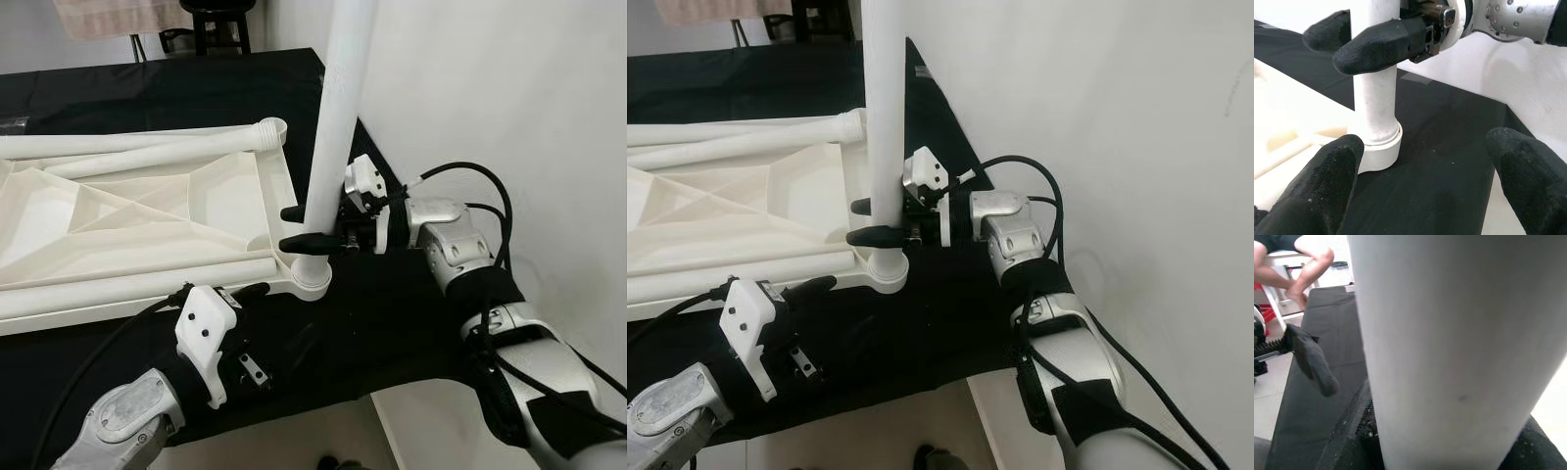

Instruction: Building children table

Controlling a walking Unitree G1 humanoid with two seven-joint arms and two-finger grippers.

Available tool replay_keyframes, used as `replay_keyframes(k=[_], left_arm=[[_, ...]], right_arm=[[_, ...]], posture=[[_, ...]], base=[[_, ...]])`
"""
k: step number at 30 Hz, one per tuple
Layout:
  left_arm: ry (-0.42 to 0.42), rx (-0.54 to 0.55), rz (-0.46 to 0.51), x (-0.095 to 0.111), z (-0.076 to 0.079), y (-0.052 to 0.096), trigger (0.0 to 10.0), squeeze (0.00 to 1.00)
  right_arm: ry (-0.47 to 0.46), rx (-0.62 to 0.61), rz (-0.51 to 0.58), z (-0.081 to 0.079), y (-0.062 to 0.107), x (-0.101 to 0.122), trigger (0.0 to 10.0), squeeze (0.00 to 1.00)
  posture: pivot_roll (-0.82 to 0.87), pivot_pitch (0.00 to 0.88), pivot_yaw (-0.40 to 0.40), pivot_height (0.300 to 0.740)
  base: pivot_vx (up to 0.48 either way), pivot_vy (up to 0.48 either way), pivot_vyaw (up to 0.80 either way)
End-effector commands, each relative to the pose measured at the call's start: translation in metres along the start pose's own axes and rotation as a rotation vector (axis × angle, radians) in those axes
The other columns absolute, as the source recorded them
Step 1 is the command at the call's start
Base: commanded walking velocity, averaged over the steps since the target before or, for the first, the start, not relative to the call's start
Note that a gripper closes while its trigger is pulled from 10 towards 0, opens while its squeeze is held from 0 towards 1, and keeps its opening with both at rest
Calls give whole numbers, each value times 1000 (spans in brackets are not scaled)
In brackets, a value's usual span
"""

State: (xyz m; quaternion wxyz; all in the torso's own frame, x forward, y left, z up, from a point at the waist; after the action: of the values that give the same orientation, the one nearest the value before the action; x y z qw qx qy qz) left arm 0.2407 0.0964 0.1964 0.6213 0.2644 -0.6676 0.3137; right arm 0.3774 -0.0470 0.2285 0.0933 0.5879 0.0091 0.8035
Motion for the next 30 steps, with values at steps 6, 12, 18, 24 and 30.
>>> replay_keyframes(k=[6, 12, 18, 24, 30], left_arm=[[-13, 11, -20, -1, -2, 5, 10000, 0], [-19, 24, -25, -2, -7, 8, 10000, 0], [-13, 10, -24, -3, -6, 5, 10000, 0], [-12, 1, -19, -3, -4, 2, 10000, 0], [-11, 0, -14, -2, -3, 1, 10000, 0]], right_arm=[[-231, -705, -355, 21, 33, -100, 0, 0], [-261, -862, -381, -31, 37, -111, 0, 0], [-194, -862, -364, -26, 31, -102, 0, 0], [-124, -676, -247, -26, 0, -73, 10000, 0], [-28, -383, 9, -32, -13, -9, 10000, 1000]], posture=[[117, 233, -116, 740], [95, 233, -105, 740], [93, 221, -93, 740], [97, 216, -101, 740], [97, 212, -102, 740]], base=[[0, 0, 0], [0, 0, 0], [0, 0, 0], [0, 0, 0], [0, 0, 0]])
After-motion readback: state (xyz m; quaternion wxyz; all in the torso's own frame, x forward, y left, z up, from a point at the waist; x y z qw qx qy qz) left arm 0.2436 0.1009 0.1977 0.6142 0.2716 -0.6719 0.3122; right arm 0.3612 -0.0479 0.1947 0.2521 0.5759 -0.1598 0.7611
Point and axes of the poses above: a point about 5 cm out from each wrist's last joint towards the gripper, its own y axis pointing back from the gripper into the wrist, its own x axis along the axis of the wrist's last joint, z = x × y, the point moved 5 cm from there along -y, pointing out of the wrist towards the gripper, and after that the axes turned 4 degrees about y, right-handed, at the moved point
